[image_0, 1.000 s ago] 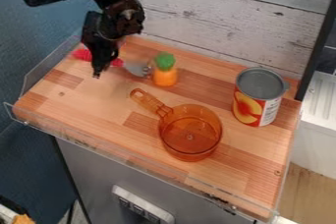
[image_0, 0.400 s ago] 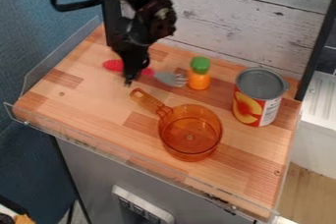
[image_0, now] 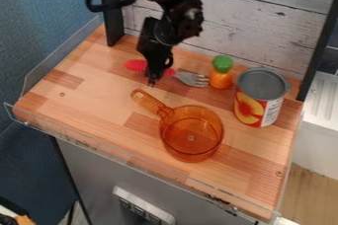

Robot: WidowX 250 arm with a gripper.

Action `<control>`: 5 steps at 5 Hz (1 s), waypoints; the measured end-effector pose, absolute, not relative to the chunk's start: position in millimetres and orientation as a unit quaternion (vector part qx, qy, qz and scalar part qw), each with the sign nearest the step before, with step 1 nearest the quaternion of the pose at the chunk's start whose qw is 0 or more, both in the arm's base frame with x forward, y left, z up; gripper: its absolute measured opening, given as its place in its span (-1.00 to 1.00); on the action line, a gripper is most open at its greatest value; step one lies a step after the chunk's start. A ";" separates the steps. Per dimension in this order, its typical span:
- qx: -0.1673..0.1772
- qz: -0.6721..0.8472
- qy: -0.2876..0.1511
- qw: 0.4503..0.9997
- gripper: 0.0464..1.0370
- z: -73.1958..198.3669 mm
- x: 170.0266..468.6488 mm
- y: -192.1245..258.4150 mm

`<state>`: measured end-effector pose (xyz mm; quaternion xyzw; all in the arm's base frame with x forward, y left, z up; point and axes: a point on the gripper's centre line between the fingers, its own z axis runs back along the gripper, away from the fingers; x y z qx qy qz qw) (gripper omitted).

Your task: Moved the red fork to the top left side of the table.

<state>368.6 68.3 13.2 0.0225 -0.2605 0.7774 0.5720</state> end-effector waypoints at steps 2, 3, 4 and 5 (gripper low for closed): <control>0.019 0.774 -0.252 0.581 -0.36 16.2 376.1 57.7; 0.022 0.783 -0.245 0.571 -0.36 19.0 376.6 71.2; 0.029 0.794 -0.248 0.555 -0.36 24.0 376.6 94.9; 0.040 0.794 -0.243 0.556 -0.36 16.2 378.9 106.1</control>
